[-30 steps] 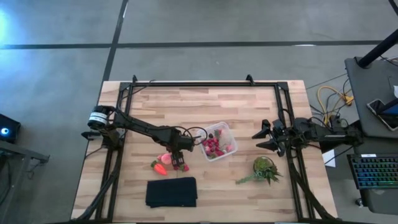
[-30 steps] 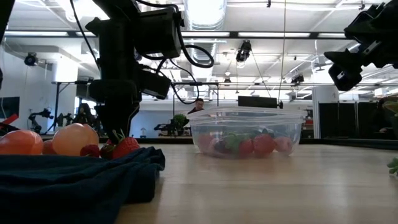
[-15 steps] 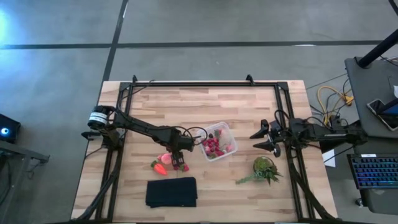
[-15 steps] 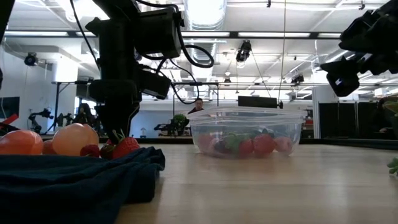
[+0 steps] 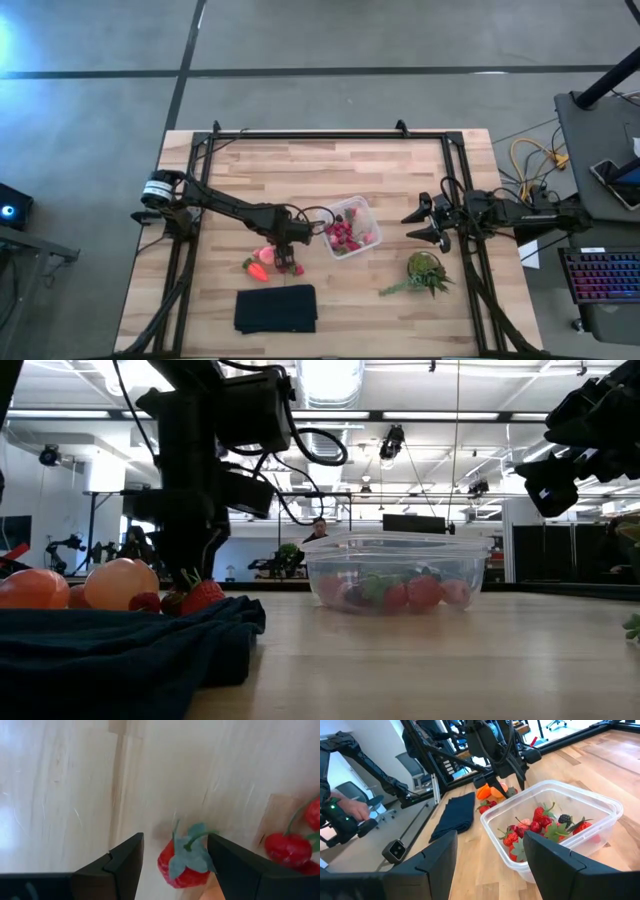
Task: Pick and placing Produce into tupperware
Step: Put the red strawberry into the container
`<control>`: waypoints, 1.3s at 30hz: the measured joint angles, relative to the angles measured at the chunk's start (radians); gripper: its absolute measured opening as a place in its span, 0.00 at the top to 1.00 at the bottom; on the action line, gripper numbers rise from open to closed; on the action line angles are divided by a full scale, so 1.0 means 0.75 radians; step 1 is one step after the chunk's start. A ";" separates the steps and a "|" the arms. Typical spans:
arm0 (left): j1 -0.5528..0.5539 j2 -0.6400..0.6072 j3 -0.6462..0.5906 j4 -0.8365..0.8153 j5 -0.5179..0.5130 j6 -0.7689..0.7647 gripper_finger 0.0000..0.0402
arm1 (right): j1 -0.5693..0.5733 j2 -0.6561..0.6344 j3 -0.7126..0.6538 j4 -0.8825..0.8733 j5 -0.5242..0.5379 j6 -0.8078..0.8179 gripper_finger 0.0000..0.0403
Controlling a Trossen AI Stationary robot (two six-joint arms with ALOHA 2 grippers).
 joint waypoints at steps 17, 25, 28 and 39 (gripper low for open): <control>-0.020 -0.002 -0.001 -0.106 -0.035 0.096 0.57 | 0.000 0.000 0.000 0.000 -0.001 0.001 0.46; -0.020 -0.004 0.001 -0.110 -0.035 0.089 0.73 | 0.000 0.000 0.000 0.000 -0.001 0.001 0.46; -0.020 -0.004 0.026 -0.117 -0.032 0.084 0.71 | 0.000 0.000 0.000 0.000 -0.001 0.001 0.46; -0.009 -0.092 0.361 -0.045 -0.193 0.249 0.69 | 0.000 -0.001 0.000 0.000 -0.002 0.001 0.46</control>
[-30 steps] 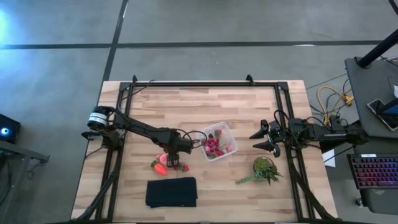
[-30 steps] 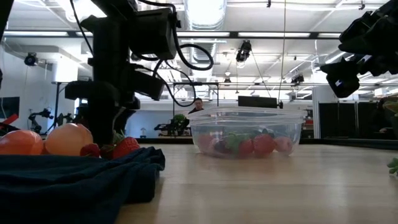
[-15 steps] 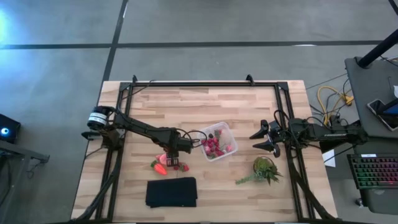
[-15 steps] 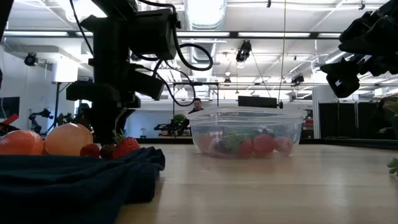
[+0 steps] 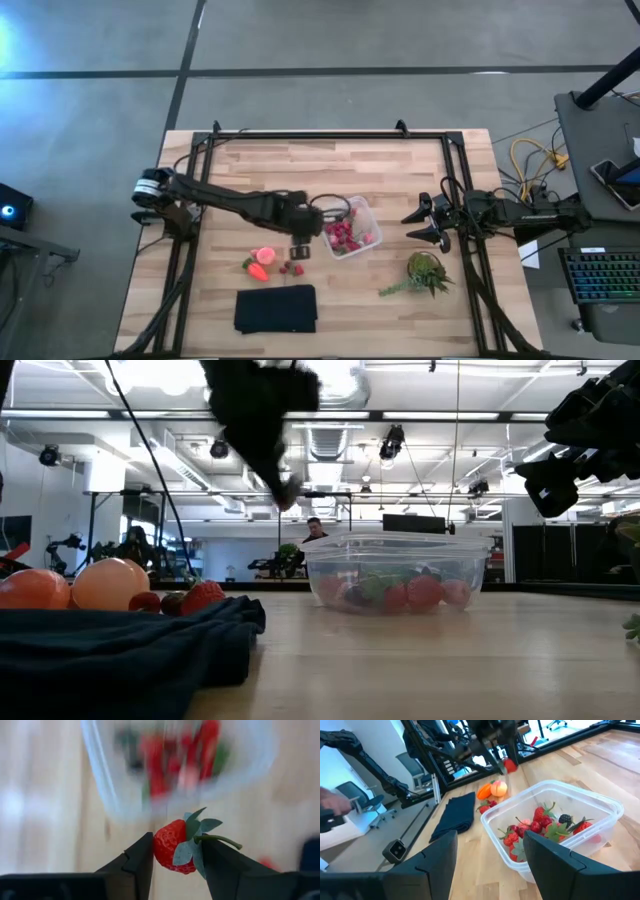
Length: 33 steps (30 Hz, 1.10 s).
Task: Pick and placing Produce into tupperware
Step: Put the red strawberry into the container
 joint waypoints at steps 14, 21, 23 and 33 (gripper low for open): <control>0.159 0.180 0.130 0.486 -0.002 -0.057 0.59 | 0.000 0.015 0.001 0.009 0.000 0.000 0.46; 0.157 0.188 0.131 0.505 0.000 -0.131 0.42 | 0.000 0.028 0.000 0.000 -0.001 0.000 0.46; 0.152 0.165 0.130 0.473 0.001 -0.132 0.37 | 0.001 0.033 0.000 0.002 -0.001 0.000 0.46; 0.066 0.051 0.132 0.047 0.059 -0.428 0.32 | 0.000 0.044 0.000 -0.001 0.000 0.000 0.46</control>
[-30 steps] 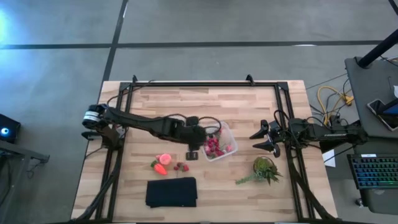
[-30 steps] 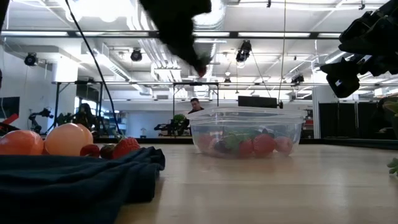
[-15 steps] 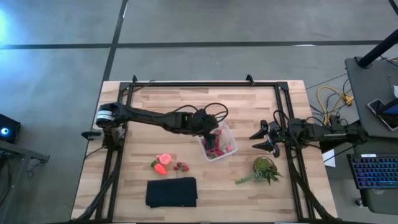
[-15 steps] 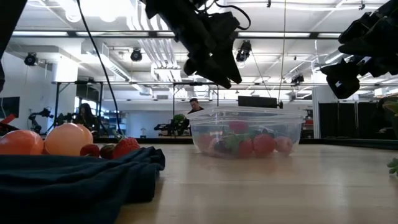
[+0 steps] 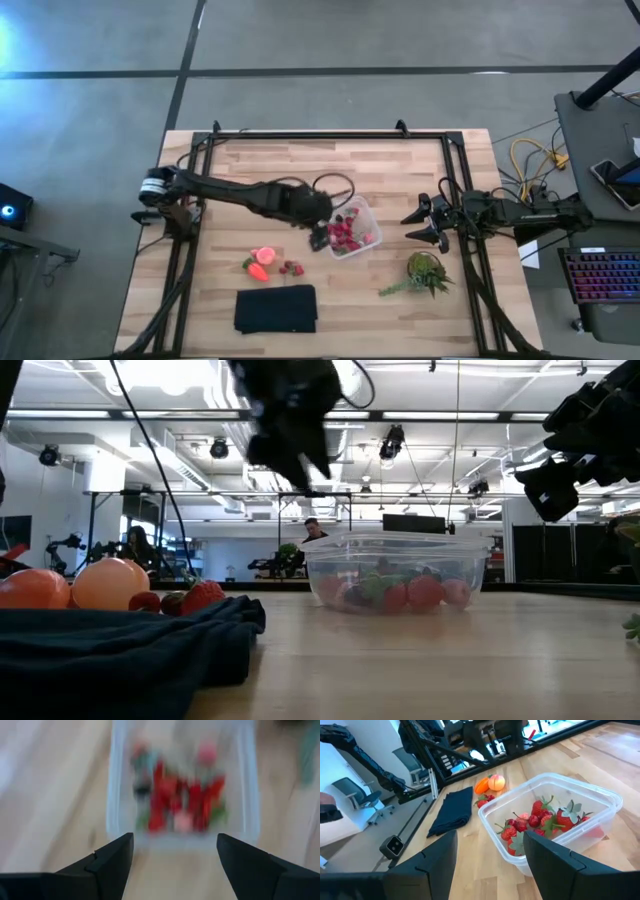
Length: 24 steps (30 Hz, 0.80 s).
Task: Pick and placing Produce into tupperware
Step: Put the red strawberry into the container
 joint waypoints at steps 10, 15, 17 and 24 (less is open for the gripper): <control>-0.329 -0.005 -0.028 -0.293 0.140 -0.051 0.32 | 0.000 0.000 0.000 0.001 0.000 0.000 0.46; -0.434 -0.005 -0.103 -0.240 0.091 -0.051 0.32 | 0.000 0.000 0.000 0.001 0.000 0.000 0.46; -0.449 -0.005 -0.131 -0.197 0.067 -0.051 0.32 | 0.000 0.000 0.000 0.001 -0.001 0.000 0.46; -0.440 -0.006 -0.286 0.040 0.032 -0.047 0.32 | 0.000 0.000 0.000 0.001 -0.001 0.000 0.46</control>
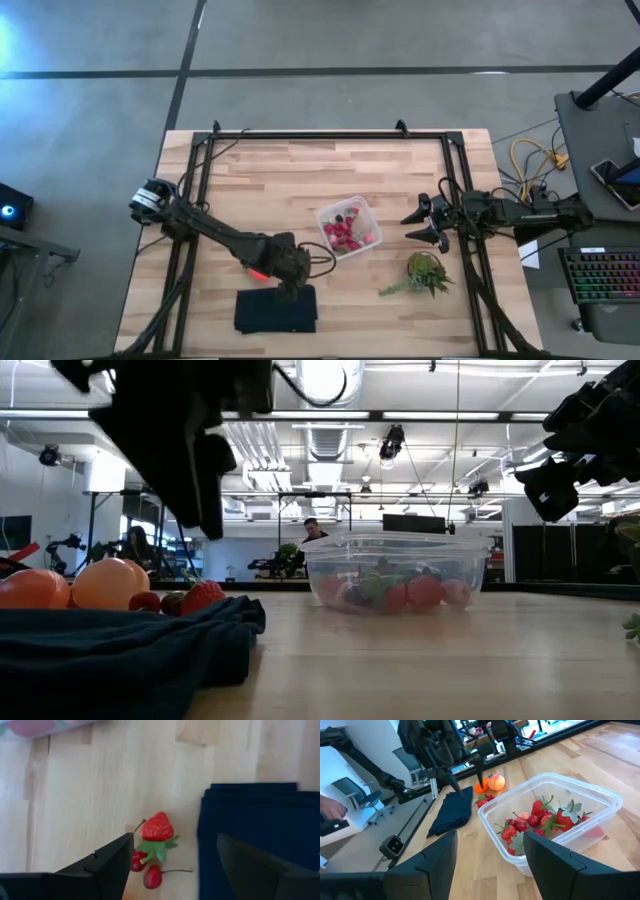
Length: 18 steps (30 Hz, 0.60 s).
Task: Pick and placing Produce into tupperware
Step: Put the red strawberry into the container
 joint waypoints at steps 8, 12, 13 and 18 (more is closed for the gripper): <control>0.007 0.031 -0.095 0.023 -0.102 0.010 0.32 | 0.000 0.000 0.000 0.000 0.000 0.000 0.46; 0.007 0.054 -0.103 0.117 -0.099 0.036 0.32 | 0.000 0.000 0.000 0.000 0.000 0.000 0.46; 0.007 0.059 -0.103 0.149 -0.100 0.056 0.32 | 0.001 0.000 0.000 0.000 0.000 0.000 0.46; 0.007 0.092 -0.102 0.177 -0.097 0.102 0.32 | 0.000 0.000 0.000 0.000 0.000 0.000 0.46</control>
